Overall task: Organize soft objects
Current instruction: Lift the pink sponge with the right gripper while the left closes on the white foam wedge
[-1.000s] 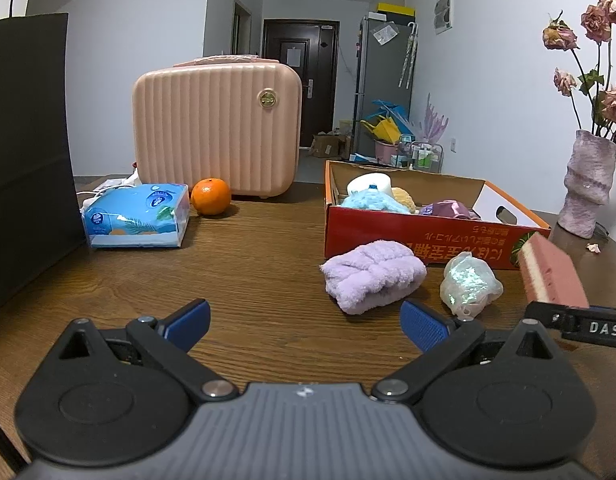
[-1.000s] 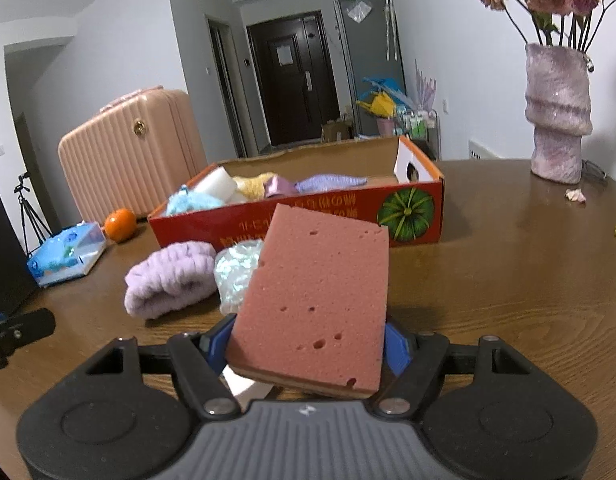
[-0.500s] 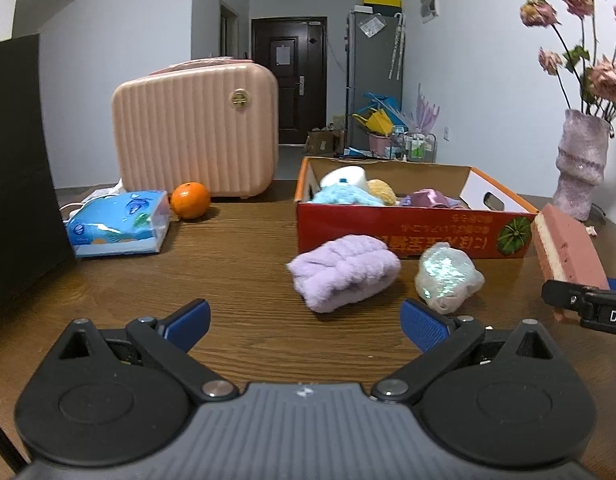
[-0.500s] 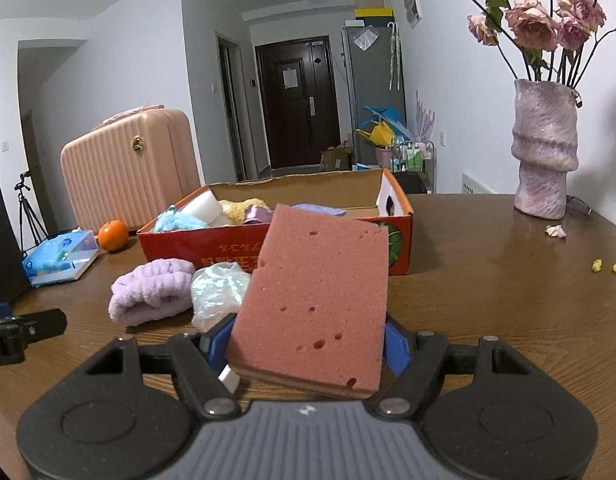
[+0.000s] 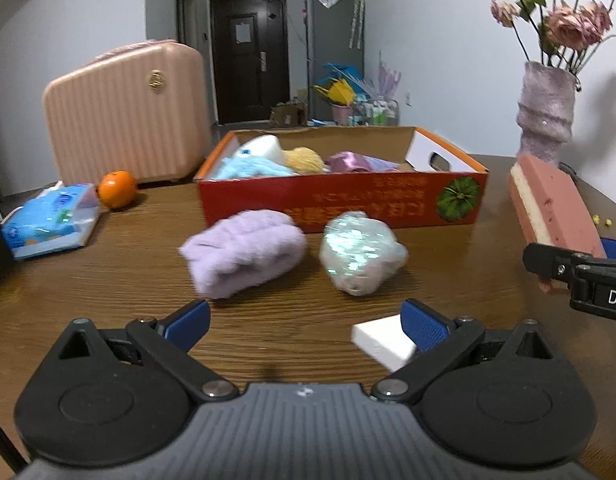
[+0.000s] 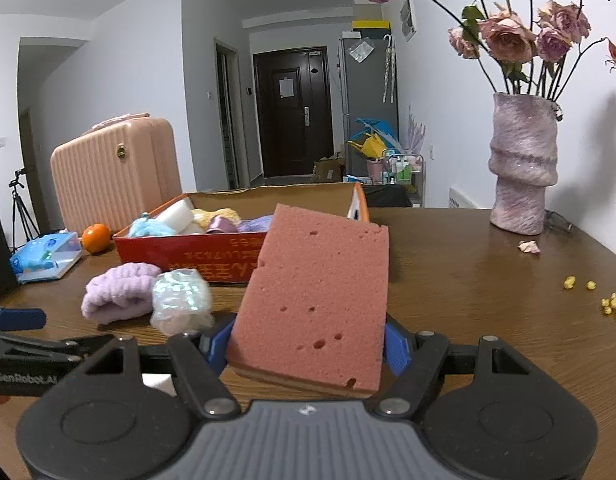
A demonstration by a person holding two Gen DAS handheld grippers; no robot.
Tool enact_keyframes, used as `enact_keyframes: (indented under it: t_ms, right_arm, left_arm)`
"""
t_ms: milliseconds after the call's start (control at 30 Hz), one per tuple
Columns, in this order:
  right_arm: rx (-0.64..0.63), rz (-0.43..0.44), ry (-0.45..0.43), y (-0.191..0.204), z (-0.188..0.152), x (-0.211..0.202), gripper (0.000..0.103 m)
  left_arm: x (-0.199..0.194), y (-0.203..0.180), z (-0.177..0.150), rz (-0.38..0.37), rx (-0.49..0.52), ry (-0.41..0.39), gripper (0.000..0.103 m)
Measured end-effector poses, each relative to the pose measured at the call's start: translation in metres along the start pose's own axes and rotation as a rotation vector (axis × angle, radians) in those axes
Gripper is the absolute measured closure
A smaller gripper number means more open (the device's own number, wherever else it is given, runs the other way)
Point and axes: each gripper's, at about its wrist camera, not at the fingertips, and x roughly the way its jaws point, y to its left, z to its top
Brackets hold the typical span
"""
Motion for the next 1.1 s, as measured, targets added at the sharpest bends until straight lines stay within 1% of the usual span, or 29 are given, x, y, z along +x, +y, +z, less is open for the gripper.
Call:
enact_keyframes:
  t_ms: [167, 400, 700, 800, 833, 1000, 1067, 1100]
  right_arm:
    - [-0.004, -0.020, -0.001, -0.014, 0.000, -0.001, 0.031]
    - [-0.016, -0.044, 0.004, -0.031, 0.000, 0.003, 0.031]
    - [-0.028, -0.064, 0.014, -0.038, -0.002, 0.007, 0.031]
    - [-0.034, -0.061, 0.015, -0.037, -0.003, 0.007, 0.031]
    - [-0.037, -0.061, 0.015, -0.036, -0.003, 0.007, 0.031]
    - [-0.053, -0.061, 0.017, -0.034, -0.005, 0.008, 0.031]
    - [-0.062, -0.064, 0.018, -0.032, -0.006, 0.008, 0.031]
    - [-0.066, -0.065, 0.018, -0.032, -0.006, 0.009, 0.031]
  left_arm:
    - [0.011, -0.022, -0.001, -0.018, 0.041, 0.021, 0.000]
    - [0.030, -0.040, -0.002, -0.023, 0.074, 0.057, 0.000]
    - [0.039, -0.042, -0.004, -0.064, 0.074, 0.083, 0.000]
    - [0.042, -0.044, -0.004, -0.065, 0.085, 0.088, 0.001]
    - [0.043, -0.045, -0.004, -0.070, 0.087, 0.089, 0.003]
    - [0.045, -0.042, -0.005, -0.098, 0.072, 0.114, 0.031]
    - [0.048, -0.040, -0.006, -0.095, 0.061, 0.131, 0.035]
    - [0.048, -0.039, -0.007, -0.088, 0.053, 0.134, 0.036]
